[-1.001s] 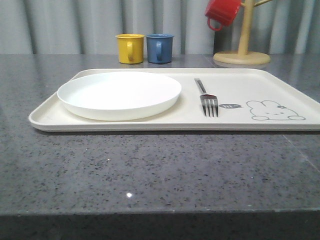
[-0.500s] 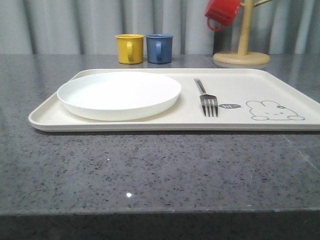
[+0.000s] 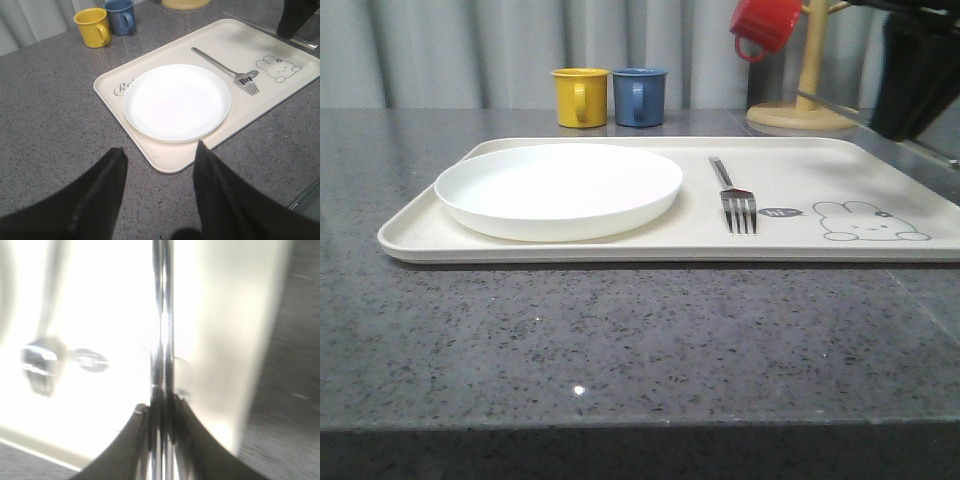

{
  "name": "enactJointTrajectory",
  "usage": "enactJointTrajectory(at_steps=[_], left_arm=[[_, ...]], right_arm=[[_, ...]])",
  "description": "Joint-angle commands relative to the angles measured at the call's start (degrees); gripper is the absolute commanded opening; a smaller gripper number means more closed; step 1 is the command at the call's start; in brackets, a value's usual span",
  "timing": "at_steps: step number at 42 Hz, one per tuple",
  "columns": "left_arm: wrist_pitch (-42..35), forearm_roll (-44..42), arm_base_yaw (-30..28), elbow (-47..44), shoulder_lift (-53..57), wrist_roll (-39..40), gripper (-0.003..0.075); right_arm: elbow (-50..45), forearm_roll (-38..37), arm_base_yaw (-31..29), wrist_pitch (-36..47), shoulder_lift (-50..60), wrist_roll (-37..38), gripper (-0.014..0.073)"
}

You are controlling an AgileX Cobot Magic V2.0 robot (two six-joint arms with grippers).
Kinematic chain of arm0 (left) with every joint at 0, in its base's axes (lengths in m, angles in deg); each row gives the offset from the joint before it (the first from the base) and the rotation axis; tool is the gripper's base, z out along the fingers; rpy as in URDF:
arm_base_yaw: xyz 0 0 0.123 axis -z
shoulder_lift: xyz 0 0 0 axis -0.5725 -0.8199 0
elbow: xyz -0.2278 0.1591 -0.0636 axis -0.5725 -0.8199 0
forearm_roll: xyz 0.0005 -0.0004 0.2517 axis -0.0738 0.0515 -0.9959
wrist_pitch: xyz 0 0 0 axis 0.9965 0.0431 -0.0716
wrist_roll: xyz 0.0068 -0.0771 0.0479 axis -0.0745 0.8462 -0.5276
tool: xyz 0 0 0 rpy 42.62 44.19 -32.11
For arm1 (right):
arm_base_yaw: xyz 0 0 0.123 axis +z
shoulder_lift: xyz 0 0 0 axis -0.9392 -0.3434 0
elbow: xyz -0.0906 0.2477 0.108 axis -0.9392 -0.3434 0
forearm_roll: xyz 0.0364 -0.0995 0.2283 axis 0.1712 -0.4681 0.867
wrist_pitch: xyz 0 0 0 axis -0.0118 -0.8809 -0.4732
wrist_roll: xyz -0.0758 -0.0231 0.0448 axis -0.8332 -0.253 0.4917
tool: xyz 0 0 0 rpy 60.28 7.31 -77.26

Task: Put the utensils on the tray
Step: 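Place the chopsticks on the tray beside the fork and release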

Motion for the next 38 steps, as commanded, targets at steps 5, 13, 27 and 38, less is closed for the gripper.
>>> enactJointTrajectory(at_steps=[5,13,27,38], left_arm=[[-4.5,-0.3,0.4,1.5,-0.3,0.6,0.0311],[-4.5,-0.3,0.4,1.5,-0.3,0.6,0.0311],[-4.5,-0.3,0.4,1.5,-0.3,0.6,0.0311],[-4.5,-0.3,0.4,1.5,-0.3,0.6,0.0311]], right_arm=[[1.8,2.3,4.0,4.3,-0.8,7.5,0.0063],[1.8,2.8,4.0,8.5,-4.8,15.9,0.0066],[1.8,5.5,4.1,8.5,-6.8,16.4,0.0169],[1.8,4.1,4.1,8.9,-5.9,16.2,0.0306]])
